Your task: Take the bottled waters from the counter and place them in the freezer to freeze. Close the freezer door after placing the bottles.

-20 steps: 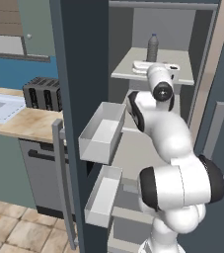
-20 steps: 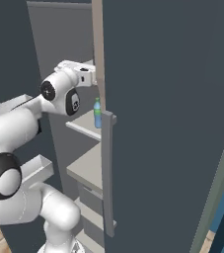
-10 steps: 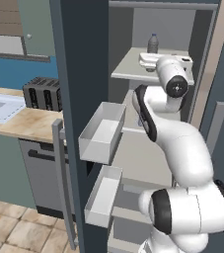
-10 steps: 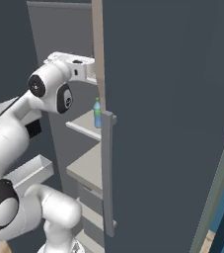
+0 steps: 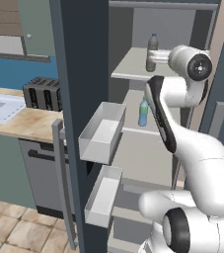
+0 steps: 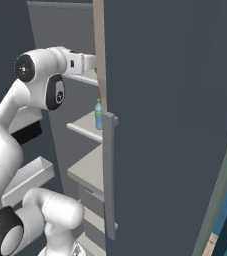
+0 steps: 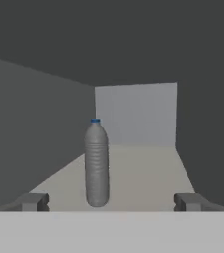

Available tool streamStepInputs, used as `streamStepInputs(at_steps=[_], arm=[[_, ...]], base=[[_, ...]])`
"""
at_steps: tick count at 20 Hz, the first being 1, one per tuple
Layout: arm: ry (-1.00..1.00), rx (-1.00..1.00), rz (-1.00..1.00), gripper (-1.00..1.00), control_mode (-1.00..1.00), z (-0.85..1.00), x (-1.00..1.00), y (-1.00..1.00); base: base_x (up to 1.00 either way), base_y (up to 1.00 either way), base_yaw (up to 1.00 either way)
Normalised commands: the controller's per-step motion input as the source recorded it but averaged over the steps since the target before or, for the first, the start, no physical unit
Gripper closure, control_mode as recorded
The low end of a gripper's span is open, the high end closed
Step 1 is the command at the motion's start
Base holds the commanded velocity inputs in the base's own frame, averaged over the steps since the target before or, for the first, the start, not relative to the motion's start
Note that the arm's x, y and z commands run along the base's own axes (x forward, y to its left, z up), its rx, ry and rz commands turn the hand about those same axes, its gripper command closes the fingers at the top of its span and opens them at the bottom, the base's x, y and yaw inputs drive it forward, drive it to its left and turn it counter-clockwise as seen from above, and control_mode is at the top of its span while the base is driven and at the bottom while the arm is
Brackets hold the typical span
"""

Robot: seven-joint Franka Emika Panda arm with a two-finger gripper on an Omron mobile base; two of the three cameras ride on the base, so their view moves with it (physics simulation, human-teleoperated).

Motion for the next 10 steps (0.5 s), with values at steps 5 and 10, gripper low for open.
streamStepInputs(at_steps=[5,10], arm=[[0.63,0.00,0.02,-1.00,-1.00,0.01,-0.73,0.00],[0.45,0.02,0.04,-1.00,-1.00,-0.06,-0.89,0.00]], base=[[0.00,0.00,0.00],[0.00,0.00,0.00]])
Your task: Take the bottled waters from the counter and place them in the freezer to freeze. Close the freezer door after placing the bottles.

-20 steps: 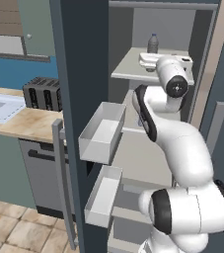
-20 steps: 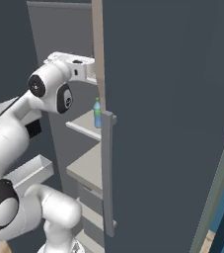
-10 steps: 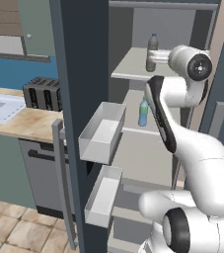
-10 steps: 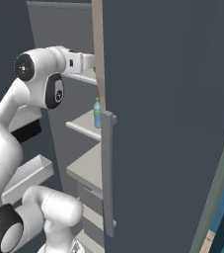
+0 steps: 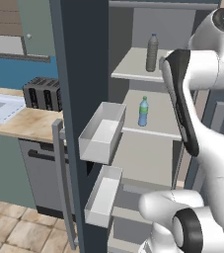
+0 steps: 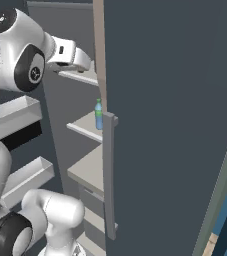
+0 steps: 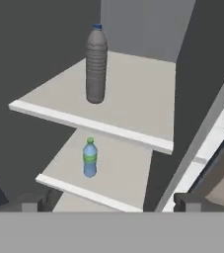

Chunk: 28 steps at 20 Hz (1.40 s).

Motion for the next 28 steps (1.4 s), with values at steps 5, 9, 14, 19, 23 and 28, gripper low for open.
streamStepInputs(at_steps=[5,9,14,19,23,28], arm=[[0.02,0.00,0.08,-1.00,-1.00,-0.42,-0.93,0.10],[0.04,0.14,0.13,-1.00,-1.00,-0.68,-0.60,0.12],[0.01,0.12,0.03,-1.00,-1.00,-0.64,-0.45,0.26],[0.00,0.00,0.00,-1.00,-1.00,-0.43,-0.29,0.10],[0.00,0.00,0.00,-1.00,-1.00,-0.07,-0.29,0.02],[0.00,0.00,0.00,-1.00,-1.00,-0.05,-0.17,0.00]], base=[[0.00,0.00,0.00],[0.00,0.00,0.00],[0.00,0.00,0.00],[0.00,0.00,0.00],[0.00,0.00,0.00],[0.00,0.00,0.00]])
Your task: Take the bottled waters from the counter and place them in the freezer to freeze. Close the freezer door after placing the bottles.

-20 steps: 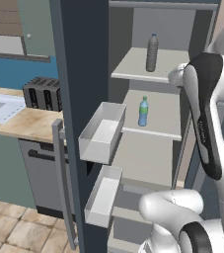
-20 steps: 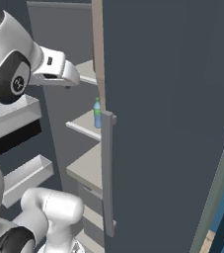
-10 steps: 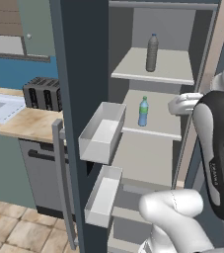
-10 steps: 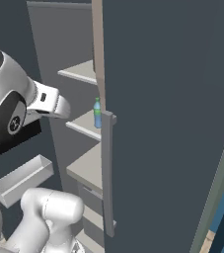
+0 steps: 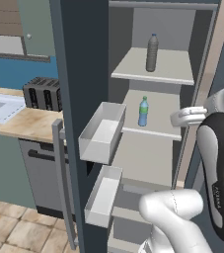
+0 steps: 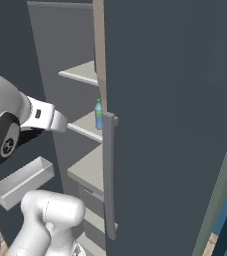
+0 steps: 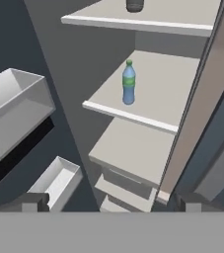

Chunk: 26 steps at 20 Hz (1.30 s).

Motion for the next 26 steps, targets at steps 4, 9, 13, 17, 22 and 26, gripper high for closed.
streamStepInputs(at_steps=[4,9,13,17,22,26], arm=[[-0.15,0.00,0.00,-1.00,-1.00,-0.20,-0.02,0.02],[-0.14,0.01,0.00,-1.00,-1.00,-0.01,0.00,0.01],[-0.06,0.01,0.00,-1.00,1.00,0.00,-0.23,0.00],[0.00,0.00,0.00,-1.00,1.00,0.00,0.00,0.00],[0.00,0.00,0.00,-1.00,1.00,0.00,0.00,0.00],[0.00,0.00,0.00,-1.00,1.00,0.00,0.00,0.00]], base=[[0.00,0.00,0.00],[0.00,0.00,0.00],[-0.16,0.00,0.00],[-0.91,0.00,0.00],[-0.93,0.00,0.00],[-0.50,0.01,0.00]])
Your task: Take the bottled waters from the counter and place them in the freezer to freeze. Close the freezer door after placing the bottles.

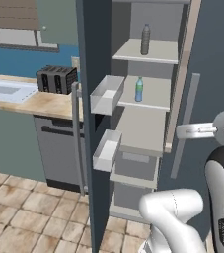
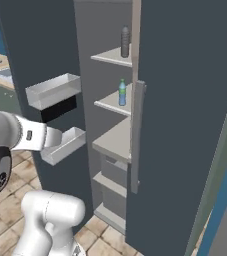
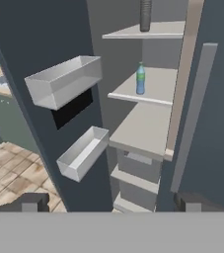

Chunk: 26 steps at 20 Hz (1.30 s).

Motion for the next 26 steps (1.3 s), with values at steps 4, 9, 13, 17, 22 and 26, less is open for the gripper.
streamStepInputs(at_steps=[4,9,13,17,22,26], arm=[[0.00,0.00,0.00,-1.00,1.00,0.00,0.00,0.00],[0.00,0.00,0.00,-1.00,1.00,0.00,0.00,0.00],[0.00,0.00,0.00,-1.00,1.00,0.00,0.00,0.00],[0.00,0.00,0.00,-1.00,1.00,0.00,0.00,0.00],[0.00,0.00,0.00,-1.00,1.00,0.00,0.00,0.00],[0.00,0.00,0.00,-1.00,1.00,0.00,0.00,0.00]], base=[[-0.03,0.03,0.00],[0.00,0.10,0.00],[-0.23,0.04,0.00],[-0.71,0.00,0.00],[-0.28,0.07,0.00],[0.07,0.07,0.00]])
